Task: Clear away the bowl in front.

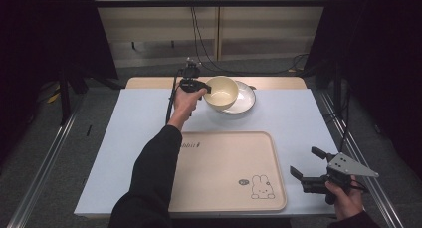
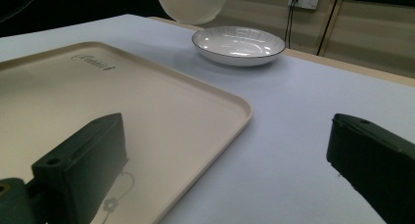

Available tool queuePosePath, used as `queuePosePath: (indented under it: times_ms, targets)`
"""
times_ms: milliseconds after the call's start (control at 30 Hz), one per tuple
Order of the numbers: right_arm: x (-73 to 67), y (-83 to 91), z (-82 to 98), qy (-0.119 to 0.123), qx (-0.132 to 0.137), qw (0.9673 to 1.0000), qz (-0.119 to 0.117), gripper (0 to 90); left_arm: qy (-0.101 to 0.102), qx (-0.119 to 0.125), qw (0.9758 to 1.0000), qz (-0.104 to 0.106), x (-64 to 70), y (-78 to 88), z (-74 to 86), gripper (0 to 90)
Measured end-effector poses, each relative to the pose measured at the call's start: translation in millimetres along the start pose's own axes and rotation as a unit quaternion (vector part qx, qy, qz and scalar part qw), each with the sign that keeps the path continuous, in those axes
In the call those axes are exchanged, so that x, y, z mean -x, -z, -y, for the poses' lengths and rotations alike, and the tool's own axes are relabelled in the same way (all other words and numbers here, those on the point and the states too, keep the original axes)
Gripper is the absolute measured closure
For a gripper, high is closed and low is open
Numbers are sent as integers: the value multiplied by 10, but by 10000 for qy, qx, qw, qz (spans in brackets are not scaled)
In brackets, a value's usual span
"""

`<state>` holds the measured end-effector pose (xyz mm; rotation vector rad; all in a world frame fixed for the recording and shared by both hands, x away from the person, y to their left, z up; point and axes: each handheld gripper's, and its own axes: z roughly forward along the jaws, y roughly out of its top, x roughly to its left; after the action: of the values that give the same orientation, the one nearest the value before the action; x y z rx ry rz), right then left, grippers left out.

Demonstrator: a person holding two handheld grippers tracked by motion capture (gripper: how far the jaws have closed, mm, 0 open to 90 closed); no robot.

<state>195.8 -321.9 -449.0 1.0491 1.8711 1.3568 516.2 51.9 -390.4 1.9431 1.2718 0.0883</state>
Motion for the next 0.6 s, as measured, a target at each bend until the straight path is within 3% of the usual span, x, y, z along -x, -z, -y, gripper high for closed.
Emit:
queuePosePath:
  times_ms: [300,600]
  targets:
    - [2,-2,-4,1,-10,10000,-29,10,-185,-42,9998,72,74,112,83,835]
    - [4,-11,-6,24,31,10000,-33,9,-345,-108,9989,312,197,191,182,835]
